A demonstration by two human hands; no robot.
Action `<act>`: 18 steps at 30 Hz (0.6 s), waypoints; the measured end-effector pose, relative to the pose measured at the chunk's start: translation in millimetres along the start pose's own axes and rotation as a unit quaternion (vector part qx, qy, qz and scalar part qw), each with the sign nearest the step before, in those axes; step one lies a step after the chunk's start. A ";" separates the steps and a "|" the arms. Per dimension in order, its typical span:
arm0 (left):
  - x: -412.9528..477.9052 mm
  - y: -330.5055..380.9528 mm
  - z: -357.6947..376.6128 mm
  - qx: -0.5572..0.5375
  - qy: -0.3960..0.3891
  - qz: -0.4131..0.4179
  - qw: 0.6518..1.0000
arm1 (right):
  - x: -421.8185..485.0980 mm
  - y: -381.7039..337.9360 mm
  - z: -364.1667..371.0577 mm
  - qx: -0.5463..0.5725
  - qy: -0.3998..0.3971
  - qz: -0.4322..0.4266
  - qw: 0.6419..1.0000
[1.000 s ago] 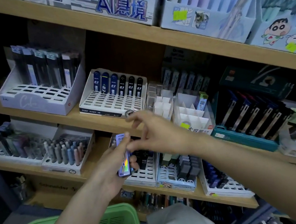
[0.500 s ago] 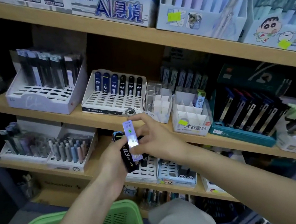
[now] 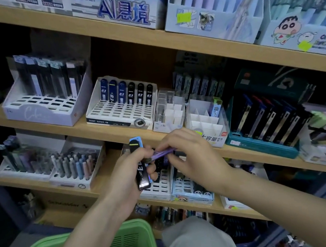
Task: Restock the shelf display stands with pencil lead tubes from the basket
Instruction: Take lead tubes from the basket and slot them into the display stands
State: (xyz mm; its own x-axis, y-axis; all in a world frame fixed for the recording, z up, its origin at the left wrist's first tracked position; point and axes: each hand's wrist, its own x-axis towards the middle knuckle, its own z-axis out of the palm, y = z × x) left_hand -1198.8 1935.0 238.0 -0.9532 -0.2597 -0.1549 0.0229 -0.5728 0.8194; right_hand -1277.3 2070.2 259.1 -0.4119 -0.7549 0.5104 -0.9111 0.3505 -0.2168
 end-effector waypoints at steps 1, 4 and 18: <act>-0.2 -0.2 0.9 0.009 0.003 0.007 1.000 | -1.3 0.7 -2.1 0.022 -0.012 0.021 0.999; -0.8 -1.4 2.5 0.083 0.008 0.040 0.996 | -5.1 4.0 -13.7 0.080 -0.067 0.110 0.988; 8.3 0.0 46.3 0.296 -0.035 0.079 0.951 | -14.3 23.9 -64.9 0.037 -0.097 0.194 0.975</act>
State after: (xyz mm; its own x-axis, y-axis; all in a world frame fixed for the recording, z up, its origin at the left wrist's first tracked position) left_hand -1220.6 1968.8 262.2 -0.9701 -0.2422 0.0170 0.0144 0.0124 0.9998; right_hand -1292.2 2125.3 300.7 -0.7150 -0.6663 0.2117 -0.6811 0.5957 -0.4256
